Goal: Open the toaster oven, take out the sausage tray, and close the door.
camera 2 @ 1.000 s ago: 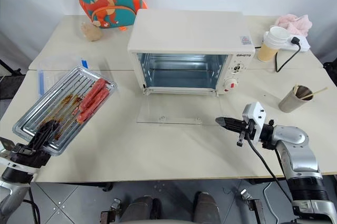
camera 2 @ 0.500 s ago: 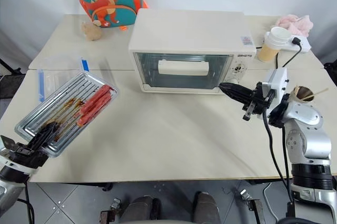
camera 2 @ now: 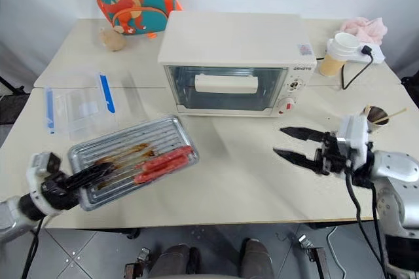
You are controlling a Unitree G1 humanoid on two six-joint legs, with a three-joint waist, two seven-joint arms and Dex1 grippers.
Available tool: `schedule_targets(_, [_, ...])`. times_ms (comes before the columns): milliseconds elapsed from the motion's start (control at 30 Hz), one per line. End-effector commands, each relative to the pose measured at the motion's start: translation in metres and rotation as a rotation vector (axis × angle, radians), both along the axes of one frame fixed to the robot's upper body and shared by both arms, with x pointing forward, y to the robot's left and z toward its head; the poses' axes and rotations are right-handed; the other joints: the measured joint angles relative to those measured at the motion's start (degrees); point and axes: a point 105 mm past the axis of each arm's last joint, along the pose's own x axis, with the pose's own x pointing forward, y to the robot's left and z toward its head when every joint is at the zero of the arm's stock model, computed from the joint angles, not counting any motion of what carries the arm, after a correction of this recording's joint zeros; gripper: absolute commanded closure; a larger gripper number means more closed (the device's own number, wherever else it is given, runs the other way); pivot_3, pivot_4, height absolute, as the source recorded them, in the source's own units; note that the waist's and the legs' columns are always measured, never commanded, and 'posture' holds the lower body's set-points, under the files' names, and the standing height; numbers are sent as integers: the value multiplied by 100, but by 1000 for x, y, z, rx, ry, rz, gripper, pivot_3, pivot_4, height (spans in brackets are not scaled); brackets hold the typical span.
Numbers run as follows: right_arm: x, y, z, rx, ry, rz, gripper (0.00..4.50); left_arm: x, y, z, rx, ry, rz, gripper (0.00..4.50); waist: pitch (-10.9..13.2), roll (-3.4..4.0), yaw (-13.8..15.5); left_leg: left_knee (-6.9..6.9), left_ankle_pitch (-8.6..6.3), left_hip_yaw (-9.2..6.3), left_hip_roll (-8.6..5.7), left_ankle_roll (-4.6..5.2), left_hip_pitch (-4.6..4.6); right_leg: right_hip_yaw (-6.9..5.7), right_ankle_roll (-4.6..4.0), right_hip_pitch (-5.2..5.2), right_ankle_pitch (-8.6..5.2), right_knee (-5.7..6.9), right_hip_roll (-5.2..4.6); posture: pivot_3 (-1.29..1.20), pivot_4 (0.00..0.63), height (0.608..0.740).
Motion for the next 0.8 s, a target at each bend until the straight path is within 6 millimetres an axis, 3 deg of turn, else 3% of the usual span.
schedule_targets(33, [-22,-6,8,84,-76,31,843,15,-52,-1,70,-46,-216,4500,0,0,121,1,1,-1,-1,0,0,0,0,3,0,-1,0,0,150,740])
schedule_targets(100, [-28,-12,3,80,15,41,128,26,-72,-2,93,-59,-283,4500,0,0,115,6,2,10,-6,2,-1,4,4,3,2,-2,0,0,150,740])
schedule_targets(133, [-29,-15,1,65,32,28,22,30,-79,-3,105,-65,-309,4500,0,0,117,6,3,15,-9,3,0,6,5,3,3,-3,-2,0,150,740])
schedule_targets(267, [-37,-26,-1,40,15,9,22,47,-112,-11,171,-68,-395,4500,-1,1,92,5,3,25,-2,1,3,2,5,-1,3,0,8,0,150,740])
schedule_targets(467, [-45,-37,-3,18,23,-54,22,60,-138,-20,189,-81,-426,4500,-1,1,122,6,4,68,7,-2,1,5,4,-1,3,-6,19,0,150,740])
schedule_targets(600, [-47,-41,-4,12,22,-76,22,68,-145,-24,187,-81,-406,4500,-1,0,163,16,5,66,5,0,2,6,4,10,3,-11,18,0,150,740])
schedule_targets(700, [-49,-45,-13,-12,52,-92,0,73,-152,-23,170,-100,-390,3891,-1,0,182,17,5,61,6,0,13,4,4,24,3,-13,17,0,150,740])
schedule_targets(800, [-47,-45,-16,-16,57,-100,0,74,-151,-26,209,-121,-382,2985,-1,1,176,18,5,61,5,1,11,4,4,24,3,-17,17,0,150,740])
